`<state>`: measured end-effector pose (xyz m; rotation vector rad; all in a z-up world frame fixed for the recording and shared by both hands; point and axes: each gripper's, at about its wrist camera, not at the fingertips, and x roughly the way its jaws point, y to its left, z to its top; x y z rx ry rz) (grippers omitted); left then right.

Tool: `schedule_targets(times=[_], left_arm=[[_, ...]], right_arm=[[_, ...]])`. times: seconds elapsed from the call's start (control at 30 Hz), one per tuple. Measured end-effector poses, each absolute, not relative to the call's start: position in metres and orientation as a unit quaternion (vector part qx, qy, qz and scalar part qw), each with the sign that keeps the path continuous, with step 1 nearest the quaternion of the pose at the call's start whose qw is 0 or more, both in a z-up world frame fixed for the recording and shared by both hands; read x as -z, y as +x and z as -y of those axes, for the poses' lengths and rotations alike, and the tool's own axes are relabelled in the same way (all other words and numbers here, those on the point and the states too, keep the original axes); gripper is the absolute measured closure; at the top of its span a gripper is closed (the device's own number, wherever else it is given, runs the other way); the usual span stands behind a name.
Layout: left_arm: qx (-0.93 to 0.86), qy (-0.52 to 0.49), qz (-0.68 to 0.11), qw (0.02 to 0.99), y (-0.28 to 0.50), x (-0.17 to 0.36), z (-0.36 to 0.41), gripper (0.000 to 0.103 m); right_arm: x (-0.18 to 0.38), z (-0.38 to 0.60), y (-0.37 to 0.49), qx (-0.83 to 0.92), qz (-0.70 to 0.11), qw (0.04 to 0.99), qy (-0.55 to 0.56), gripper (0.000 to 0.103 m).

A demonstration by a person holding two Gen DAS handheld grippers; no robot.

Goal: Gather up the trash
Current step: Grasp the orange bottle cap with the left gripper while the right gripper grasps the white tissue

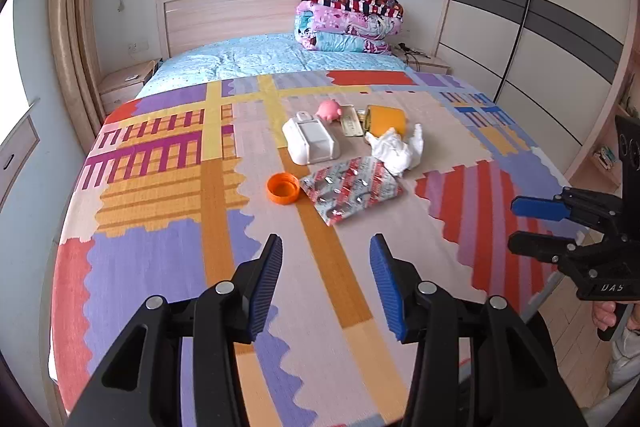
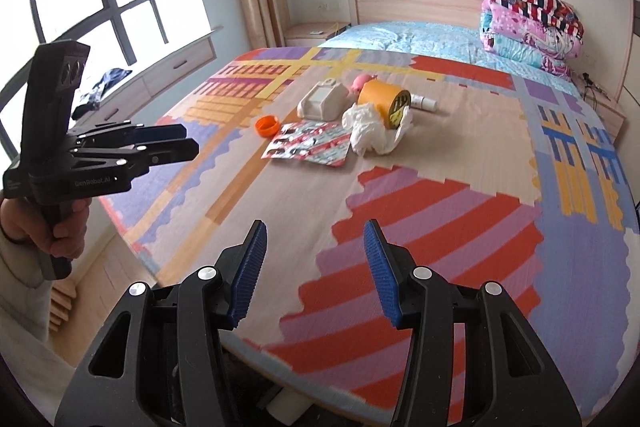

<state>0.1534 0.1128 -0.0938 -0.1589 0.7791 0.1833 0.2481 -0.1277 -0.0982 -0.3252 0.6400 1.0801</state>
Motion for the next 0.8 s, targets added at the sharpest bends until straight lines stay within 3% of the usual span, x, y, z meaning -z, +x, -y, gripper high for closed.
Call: schedule_targets(times=[0.33, 0.8], left_arm=[[-0.104, -0.079, -0.390, 0.912, 0.193, 0.110, -0.145, 0.059], [-0.105, -0.083, -0.415, 0.900, 0.229, 0.137, -0.162, 0.059]], right_arm=[[0.099, 0.089, 0.291, -0.484, -0.312, 0.806, -0.139, 0.043], [0.115, 0.050, 0.335, -0.458, -0.352, 0.809, -0.111, 0.043]])
